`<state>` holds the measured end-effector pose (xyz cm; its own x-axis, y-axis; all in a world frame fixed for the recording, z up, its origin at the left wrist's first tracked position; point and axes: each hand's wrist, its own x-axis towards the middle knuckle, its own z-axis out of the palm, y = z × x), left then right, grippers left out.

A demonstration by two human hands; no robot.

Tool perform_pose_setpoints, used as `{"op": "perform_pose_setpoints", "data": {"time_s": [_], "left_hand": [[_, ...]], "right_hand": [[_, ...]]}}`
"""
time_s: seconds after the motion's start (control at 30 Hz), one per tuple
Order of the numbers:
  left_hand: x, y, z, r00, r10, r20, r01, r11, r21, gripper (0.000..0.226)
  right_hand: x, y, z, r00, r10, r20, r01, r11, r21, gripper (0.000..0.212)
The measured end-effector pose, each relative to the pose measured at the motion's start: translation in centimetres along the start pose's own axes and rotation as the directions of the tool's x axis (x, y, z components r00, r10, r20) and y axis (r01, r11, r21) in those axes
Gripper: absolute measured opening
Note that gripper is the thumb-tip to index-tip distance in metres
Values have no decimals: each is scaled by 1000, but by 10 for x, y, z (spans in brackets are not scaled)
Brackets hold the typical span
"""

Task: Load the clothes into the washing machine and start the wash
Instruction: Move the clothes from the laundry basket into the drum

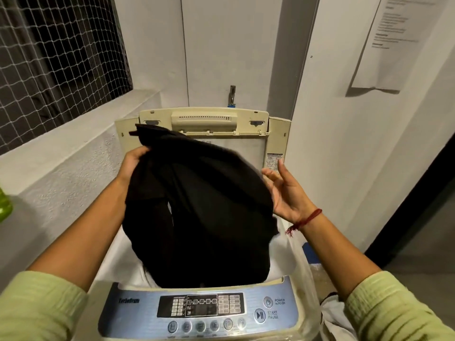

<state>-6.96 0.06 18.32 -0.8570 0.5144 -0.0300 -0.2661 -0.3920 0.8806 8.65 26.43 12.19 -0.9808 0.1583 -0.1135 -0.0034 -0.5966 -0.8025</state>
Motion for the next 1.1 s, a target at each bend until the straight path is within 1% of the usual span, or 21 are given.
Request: {"op": "perform_pose_setpoints", "data": {"time_s": [0.03,0.1,0.13,0.23,0.27,0.37,0.43,0.47,0.53,0.57,0.6,0.63,0.73,0.83,0.87,0.93,0.97,1.0,1.03,1.07,1.1], "left_hand": [[-3,-2,3,999,-3,33,4,1000,-24,37],[-7,-7,14,990,-16,140,24,998,-56,15],[-11,-9,21,981,-29,193,43,997,-71,11],[-8,-19,27,967,-29,252,56,993,-101,24],[-6,-21,24,970,1,244,30,992,-124,33],[2,-20,6,984,55,167,-32,990,-140,52],[2,-18,-8,991,4,133,6,998,-69,55],[3,-16,-17,989,-26,146,31,999,-33,54],[-1,-12,-31,957,-165,238,142,984,112,39],[-3,-10,-36,941,-226,252,175,962,210,16],[2,-8,-41,940,-251,233,161,925,344,14],[8,-8,-43,946,-261,194,131,852,507,35],[22,-17,-32,981,-114,156,-40,672,739,45],[35,-37,-17,976,33,215,-202,500,842,20],[40,-44,-17,964,-33,264,-231,390,891,26],[45,-55,-19,877,-426,221,-203,88,975,57],[45,-58,-22,799,-591,110,-187,-69,980,60],[43,-58,-22,741,-671,23,-187,-174,967,65],[40,-57,-22,722,-692,2,-178,-182,967,77],[37,-56,-23,716,-696,62,-170,-88,982,96],[33,-56,-21,727,-664,172,-158,81,984,114]], "right_hand": [[4,10,-3,998,23,-55,-28,995,-91,56],[10,50,-5,974,166,-155,-206,933,-294,70],[10,75,-4,951,273,-146,-309,872,-380,68],[-9,123,8,861,482,-161,-486,690,-536,22],[-11,126,7,852,491,-183,-500,656,-565,17],[-12,108,-1,848,464,-256,-495,522,-694,32],[-13,89,-10,835,526,-160,-416,414,-810,22],[-15,81,-14,847,522,-102,-362,426,-829,13],[-17,63,-25,927,371,-62,-281,574,-769,39],[-19,49,-28,967,248,-63,-224,701,-678,48],[-19,34,-31,991,110,-76,-134,810,-571,59],[-21,15,-31,994,-19,-103,-33,876,-481,73],[-18,-34,-14,940,-329,-94,244,837,-489,83],[-17,-67,21,862,-507,3,440,744,-502,59],[-18,-72,34,838,-543,54,485,694,-532,48],[-23,-70,57,811,-551,197,513,508,-692,48],[-25,-63,63,826,-482,293,485,344,-804,51],[-26,-53,65,856,-365,365,444,160,-882,52],[-27,-42,63,887,-232,399,410,1,-912,49],[-27,-30,59,907,-110,407,396,-108,-912,46],[-27,-18,57,914,-15,405,397,-167,-903,44]]}}
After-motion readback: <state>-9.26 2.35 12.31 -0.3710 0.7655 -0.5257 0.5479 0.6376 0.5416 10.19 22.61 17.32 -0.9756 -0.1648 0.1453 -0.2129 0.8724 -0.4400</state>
